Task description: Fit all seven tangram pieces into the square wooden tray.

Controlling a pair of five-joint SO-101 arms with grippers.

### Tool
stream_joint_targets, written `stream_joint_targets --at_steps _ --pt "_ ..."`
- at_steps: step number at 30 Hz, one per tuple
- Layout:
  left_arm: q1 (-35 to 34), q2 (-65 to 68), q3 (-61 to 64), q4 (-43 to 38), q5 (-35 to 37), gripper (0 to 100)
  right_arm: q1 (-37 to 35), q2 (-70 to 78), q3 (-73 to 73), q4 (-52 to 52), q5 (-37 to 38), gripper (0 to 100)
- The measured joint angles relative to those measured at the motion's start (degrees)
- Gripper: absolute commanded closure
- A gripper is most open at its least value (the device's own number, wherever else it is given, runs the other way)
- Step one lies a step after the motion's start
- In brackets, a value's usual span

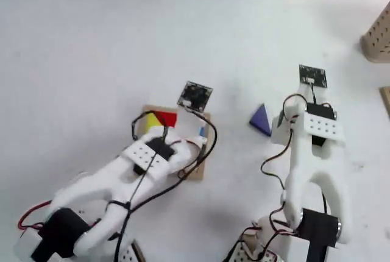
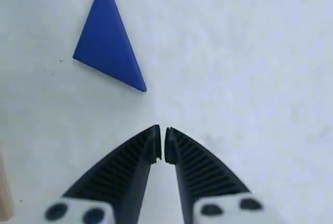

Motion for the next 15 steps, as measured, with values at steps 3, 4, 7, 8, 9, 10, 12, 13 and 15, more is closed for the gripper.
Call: stream_joint_targets --at_steps 3,4,7,8,9,10,12,13,15 --pt "0.1 0.0 -0.1 0.0 0.0 98 0.0 0.0 0.0 0.0 0.0 97.7" --pt "0.1 0.0 -0.1 0.0 0.0 98 0.1 0.0 0.0 0.0 0.0 97.7" --pt "0.1 0.0 -0.1 0.0 0.0 98 0.0 0.0 0.0 0.0 0.0 97.7" --pt "0.1 0.0 -0.1 0.0 0.0 98 0.0 0.0 0.0 0.0 0.0 97.7" --pt "0.1 0.0 -0.1 0.0 0.0 98 0.0 0.0 0.0 0.0 0.0 97.7" --pt "0.1 0.0 -0.1 0.0 0.0 98 0.1 0.0 0.0 0.0 0.0 97.7" --pt "0.1 0.4 -0.7 0.0 0.0 98 0.1 0.0 0.0 0.0 0.0 97.7" --pt "0.1 0.7 -1.2 0.0 0.0 98 0.1 0.0 0.0 0.0 0.0 97.7" --pt "0.1 2.4 -2.4 0.2 0.0 98 0.0 0.0 0.0 0.0 0.0 97.7"
